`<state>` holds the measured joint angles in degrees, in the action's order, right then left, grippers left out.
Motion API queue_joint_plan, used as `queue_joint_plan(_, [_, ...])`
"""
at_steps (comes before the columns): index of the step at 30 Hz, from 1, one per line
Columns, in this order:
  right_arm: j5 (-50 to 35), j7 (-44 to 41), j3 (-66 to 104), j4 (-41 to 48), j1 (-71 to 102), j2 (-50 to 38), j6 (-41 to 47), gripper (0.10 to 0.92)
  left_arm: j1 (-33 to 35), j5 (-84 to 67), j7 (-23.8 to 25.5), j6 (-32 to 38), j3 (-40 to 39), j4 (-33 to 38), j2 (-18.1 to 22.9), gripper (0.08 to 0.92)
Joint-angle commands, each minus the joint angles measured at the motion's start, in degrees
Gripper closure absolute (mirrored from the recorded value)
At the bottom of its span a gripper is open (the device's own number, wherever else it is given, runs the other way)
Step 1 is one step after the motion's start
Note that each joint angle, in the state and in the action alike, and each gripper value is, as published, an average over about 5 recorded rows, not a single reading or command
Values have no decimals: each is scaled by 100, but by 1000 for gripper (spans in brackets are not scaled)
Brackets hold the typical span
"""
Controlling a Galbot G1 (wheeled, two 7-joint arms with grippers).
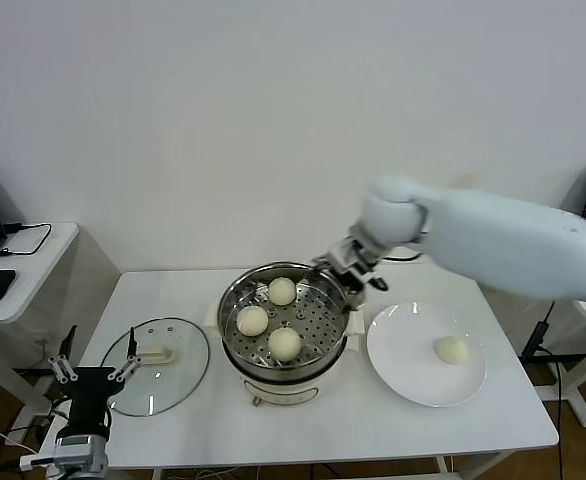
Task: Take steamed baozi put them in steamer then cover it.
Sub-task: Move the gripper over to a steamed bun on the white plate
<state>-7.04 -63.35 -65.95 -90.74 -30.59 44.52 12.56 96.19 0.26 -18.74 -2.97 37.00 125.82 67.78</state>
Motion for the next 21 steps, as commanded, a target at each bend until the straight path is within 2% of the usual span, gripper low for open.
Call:
queue_joint_plan(1, [524, -217, 585, -265, 650, -2003, 500, 203, -19, 10, -2, 1, -103, -35, -69, 177])
queue_joint_plan(8, [1449, -220, 1924, 225, 2441, -2434, -109, 203, -10, 48, 1, 3, -174, -86, -98, 177])
queue_joint_plan(13, [1936, -167, 3064, 669, 3761, -2267, -349, 203, 26, 89, 6, 1, -185, -124, -79, 177])
queue_joint_plan(21, [2412, -44, 3863, 1402, 4641, -1723, -634, 203, 100, 111, 13, -5, -113, -159, -76, 177])
